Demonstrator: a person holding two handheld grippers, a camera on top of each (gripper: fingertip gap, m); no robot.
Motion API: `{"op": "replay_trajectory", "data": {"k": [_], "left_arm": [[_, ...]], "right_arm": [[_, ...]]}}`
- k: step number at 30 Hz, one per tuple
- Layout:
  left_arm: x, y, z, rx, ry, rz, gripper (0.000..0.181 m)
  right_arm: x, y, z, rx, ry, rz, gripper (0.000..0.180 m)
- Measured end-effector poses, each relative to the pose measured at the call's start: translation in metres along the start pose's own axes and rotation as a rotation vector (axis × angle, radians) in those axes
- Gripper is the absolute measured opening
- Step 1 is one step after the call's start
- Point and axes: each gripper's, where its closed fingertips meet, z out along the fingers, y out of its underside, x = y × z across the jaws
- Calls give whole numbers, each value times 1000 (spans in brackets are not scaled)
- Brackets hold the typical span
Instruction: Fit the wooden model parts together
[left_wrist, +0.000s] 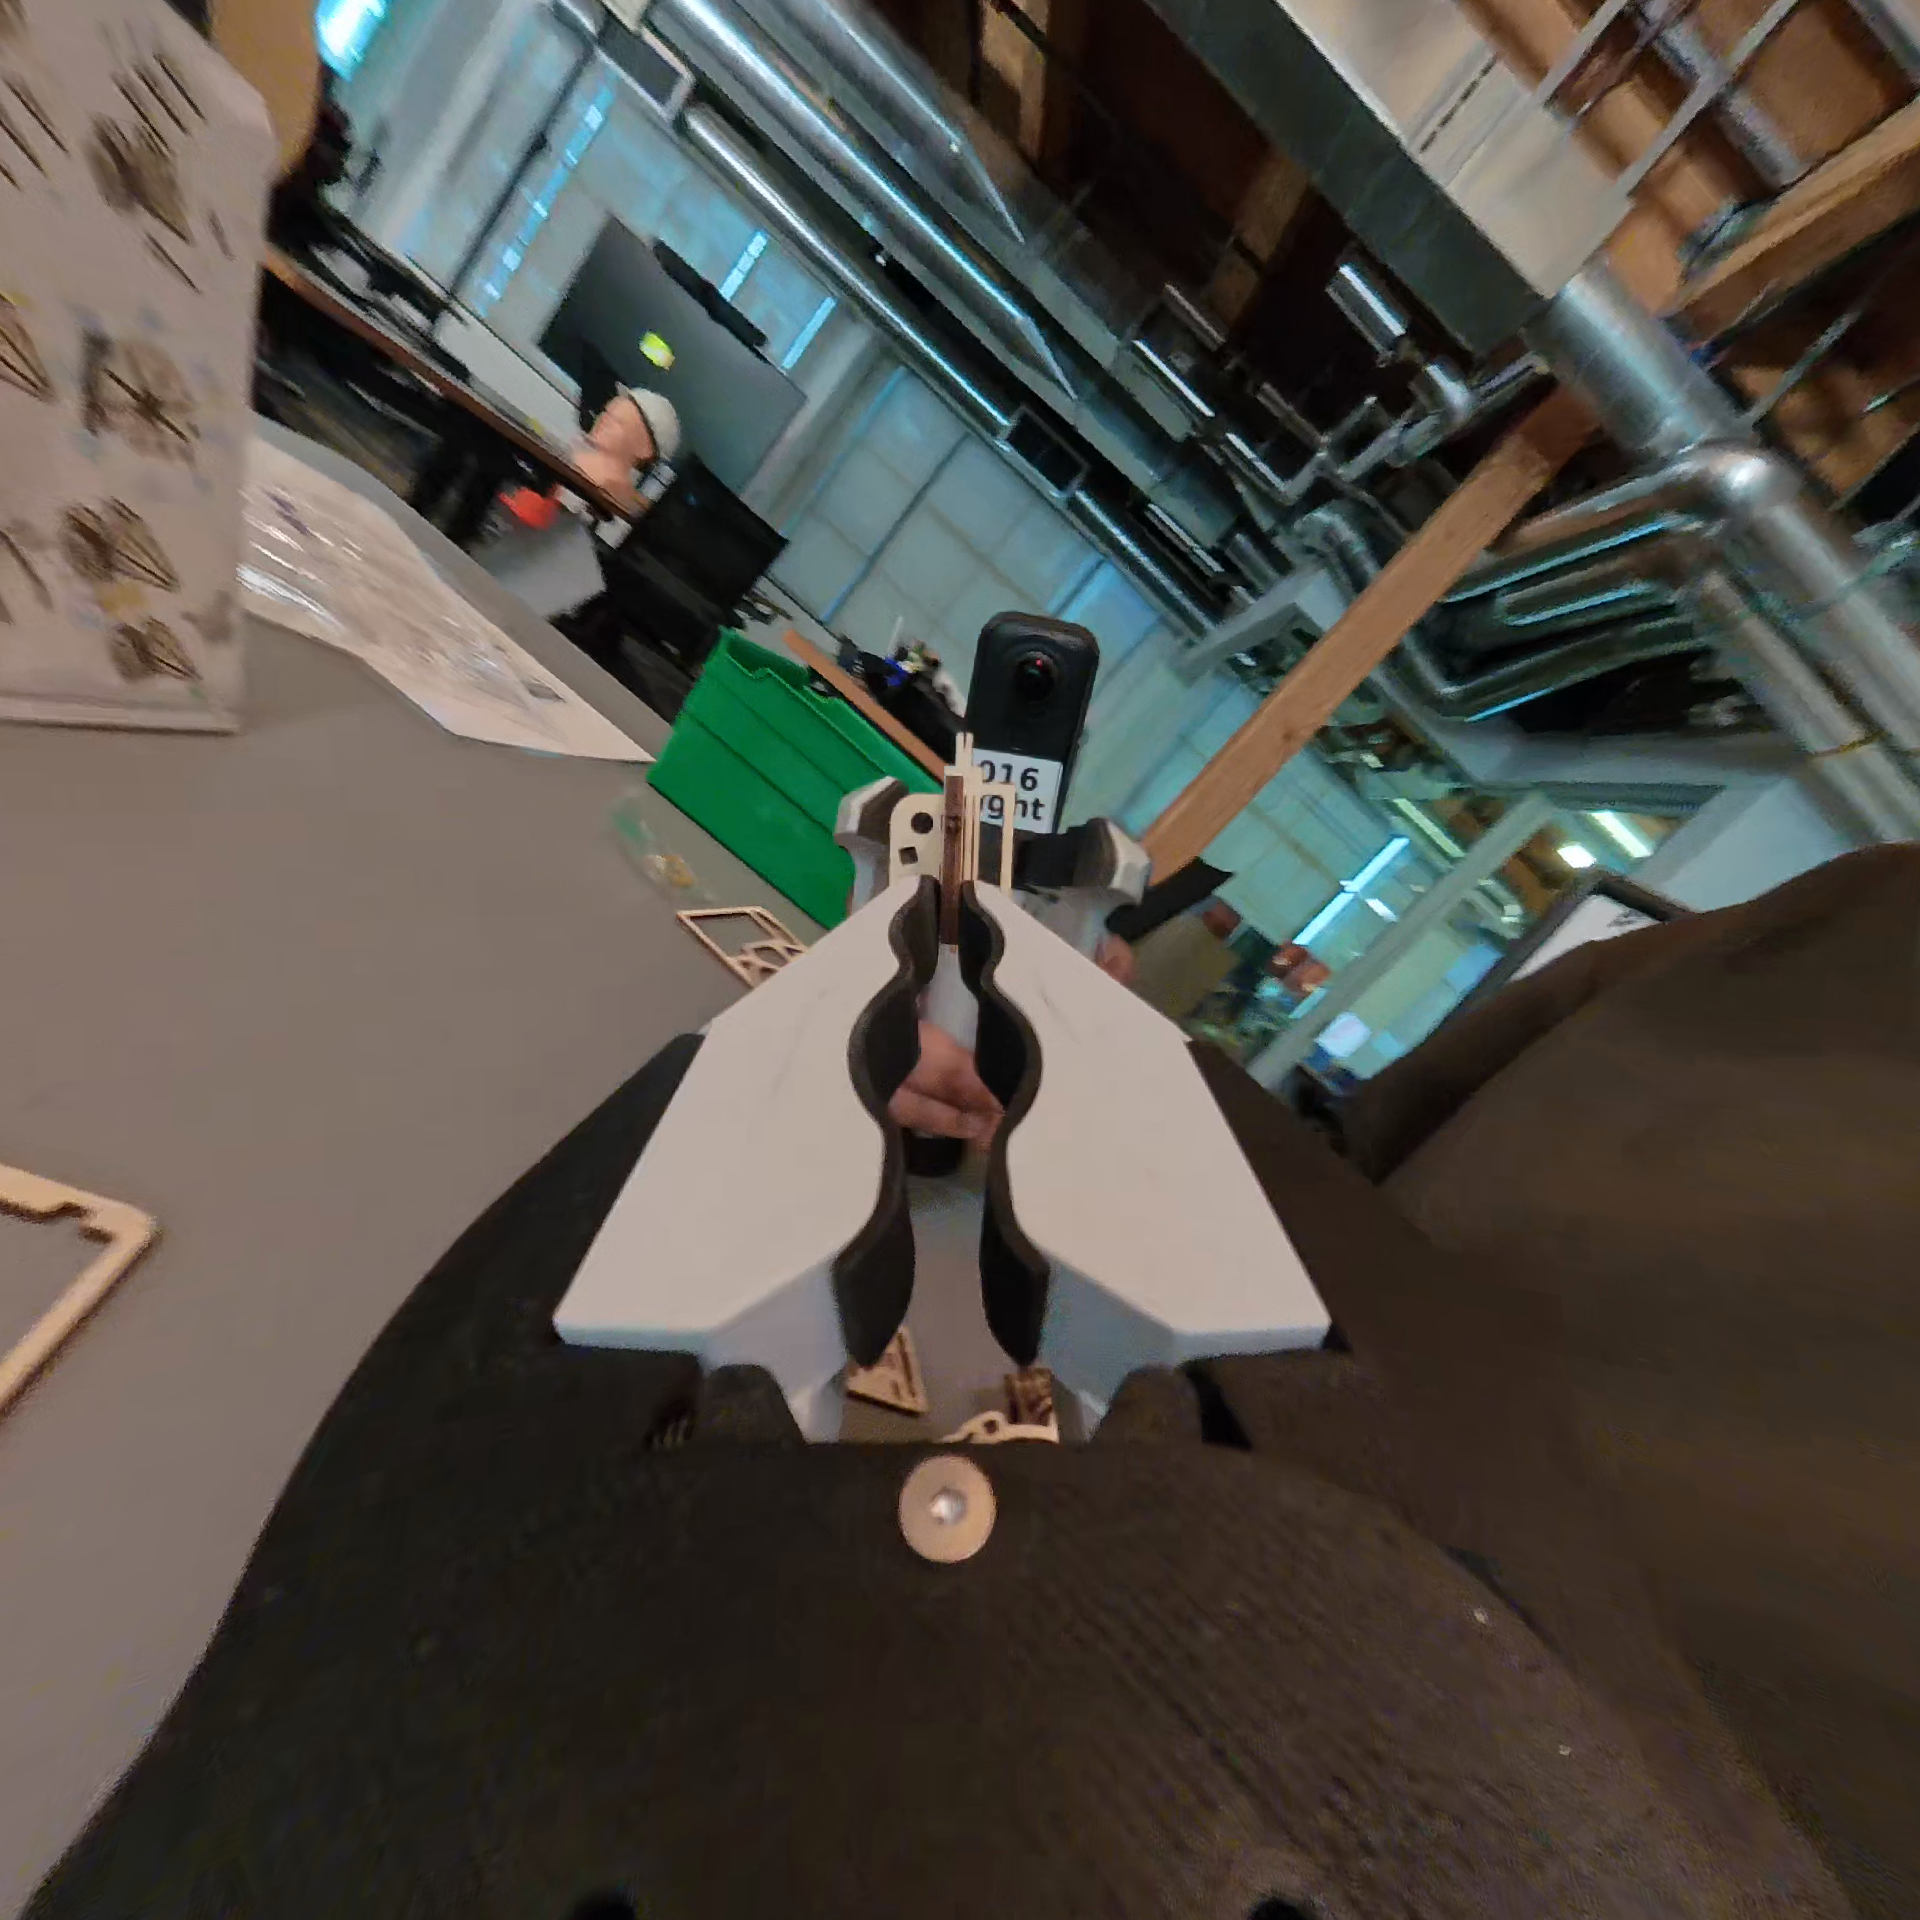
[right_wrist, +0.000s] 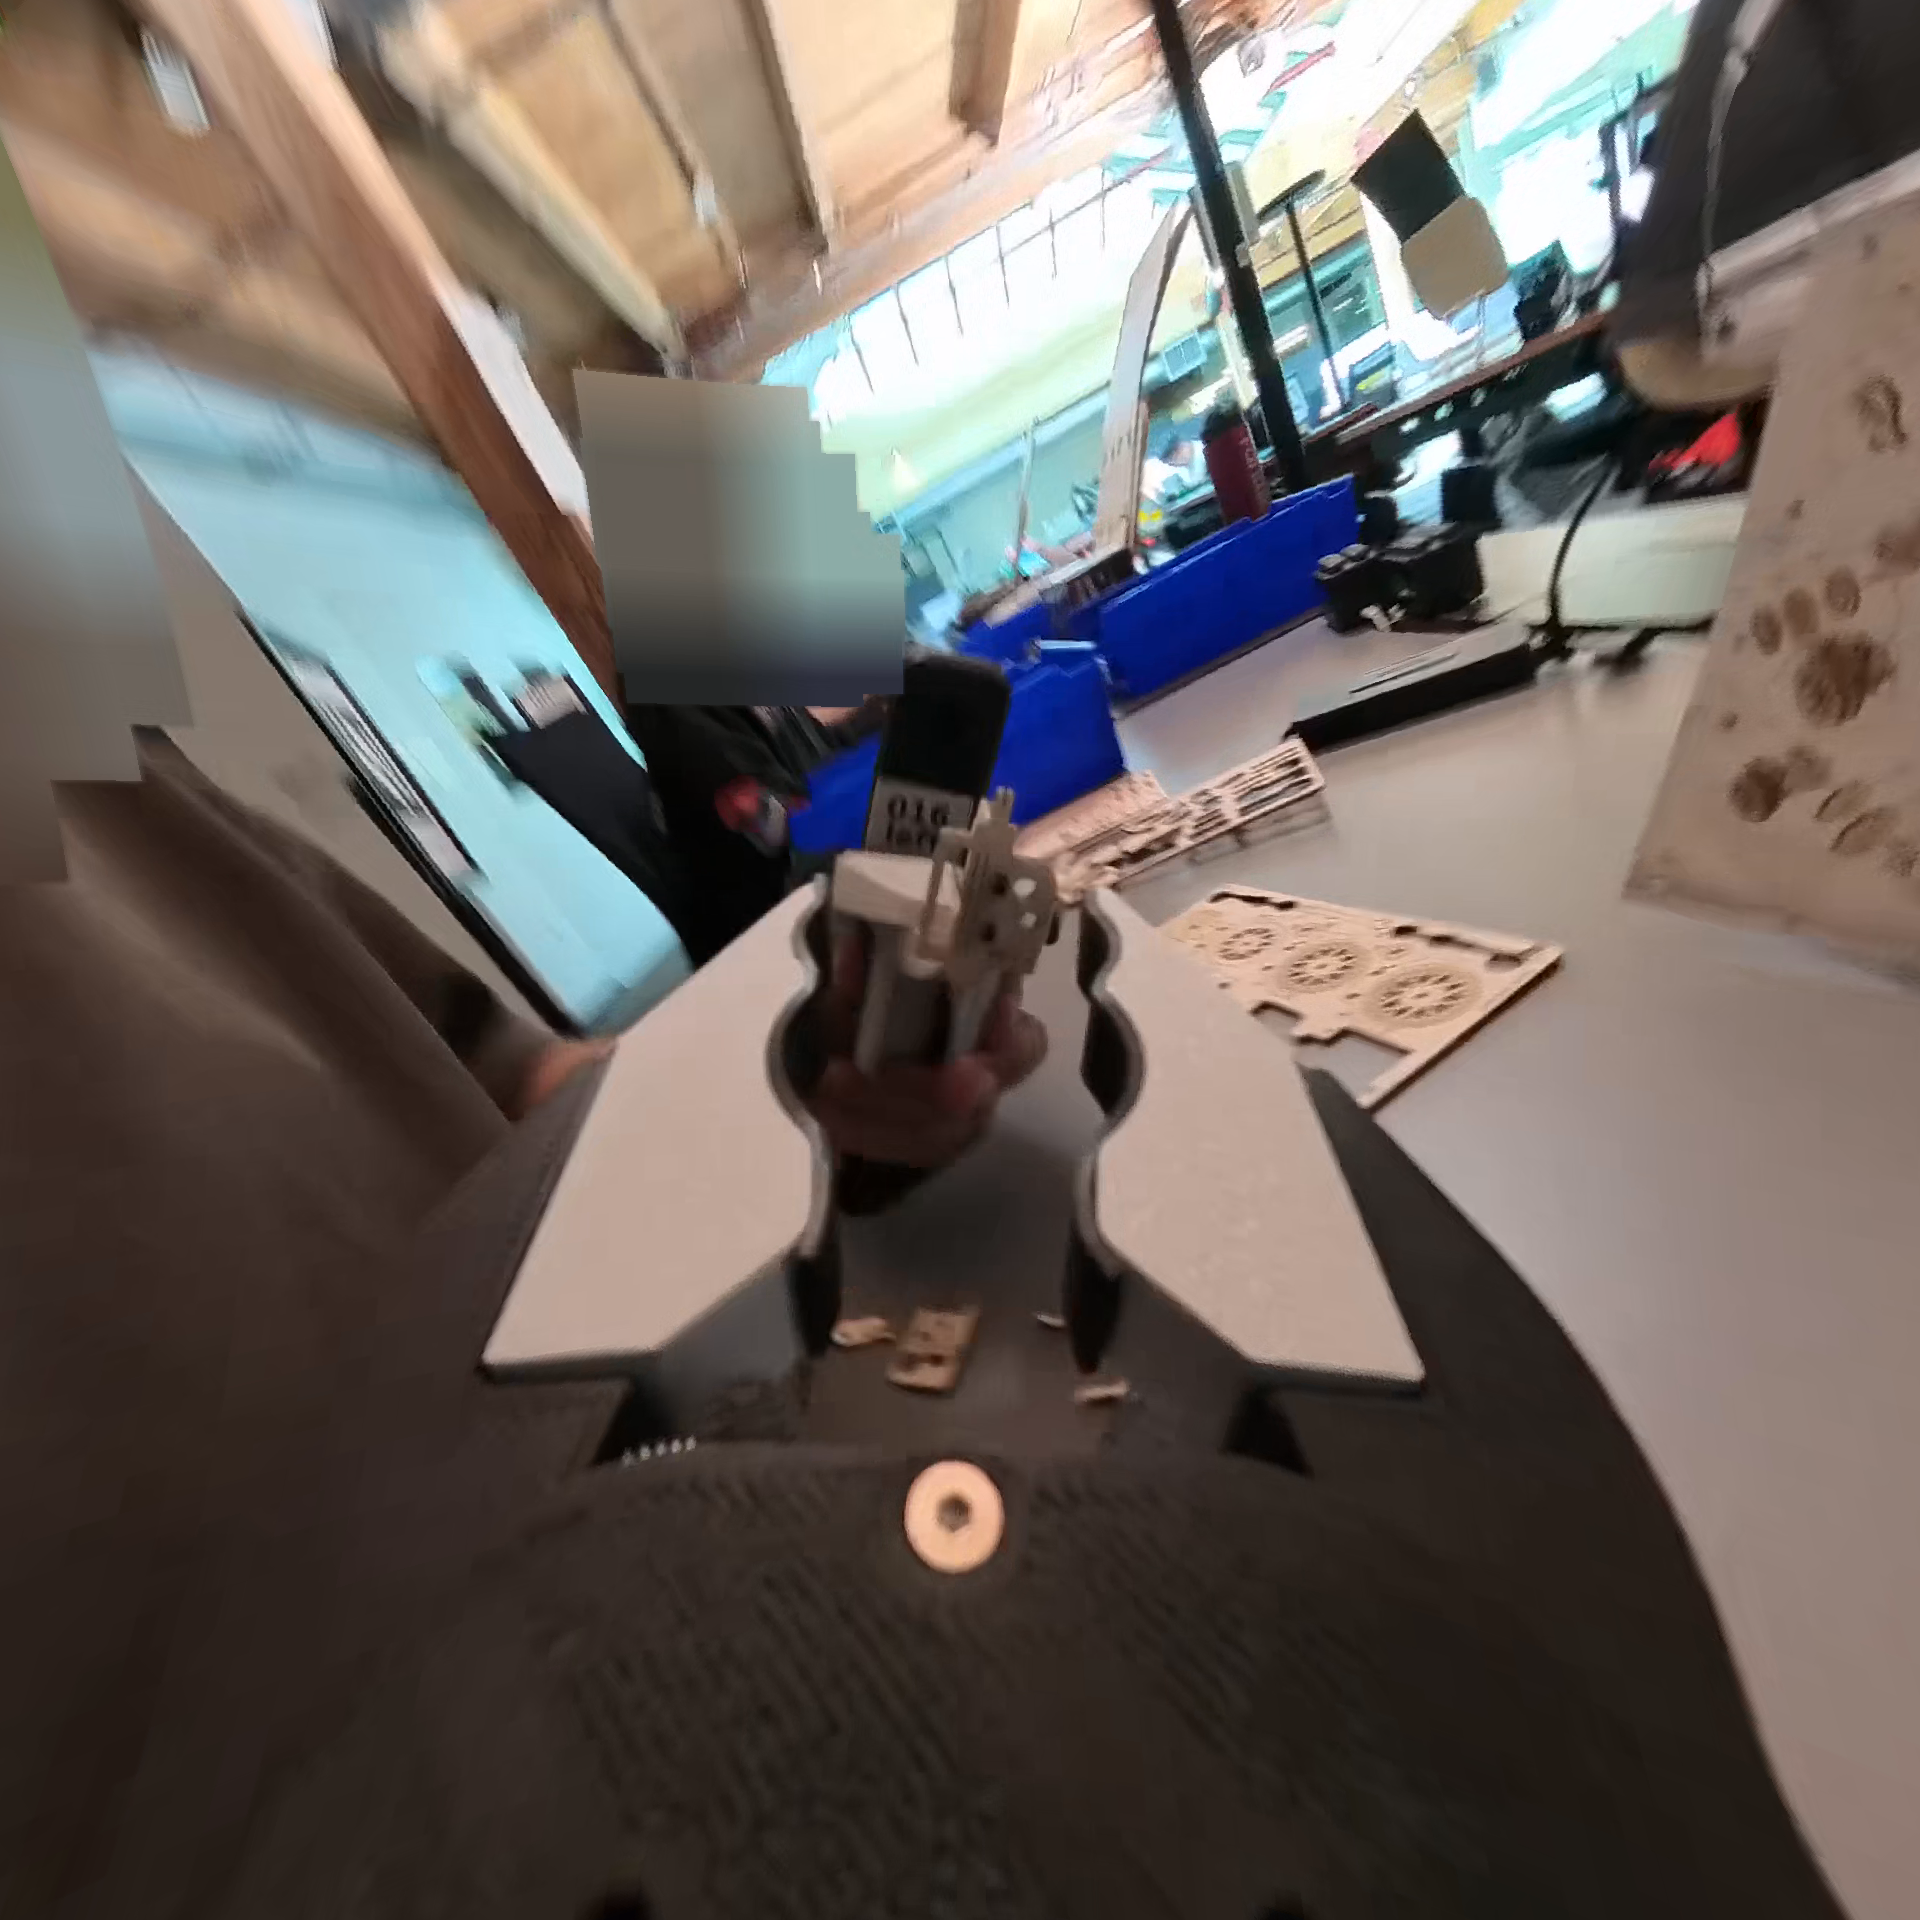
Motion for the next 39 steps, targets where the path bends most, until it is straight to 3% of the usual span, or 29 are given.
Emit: {"op": "replay_trajectory", "data": {"k": [4,8,13,16,25,31,34,39], "left_arm": [[-26,-13,-12,83,-297,291,0],[-30,-13,-14,51,-483,573,0],[-24,-3,-3,1,-574,782,0],[-24,-2,-2,-9,-608,809,1],[-28,-3,-2,-54,-669,915,1],[-24,-4,-4,-10,-613,814,7],[-31,2,-1,-87,-613,753,11],[-38,7,-2,-152,-645,749,0]], "right_arm": [[26,3,-5,32,135,135,48],[40,6,-7,13,326,-9,30],[32,8,3,-45,416,-195,12],[31,8,4,-41,435,-207,3],[36,9,3,-47,487,-131,1],[47,14,-2,-58,518,-60,1],[42,15,1,-74,472,-34,1],[41,22,4,-164,495,-109,2]]}}
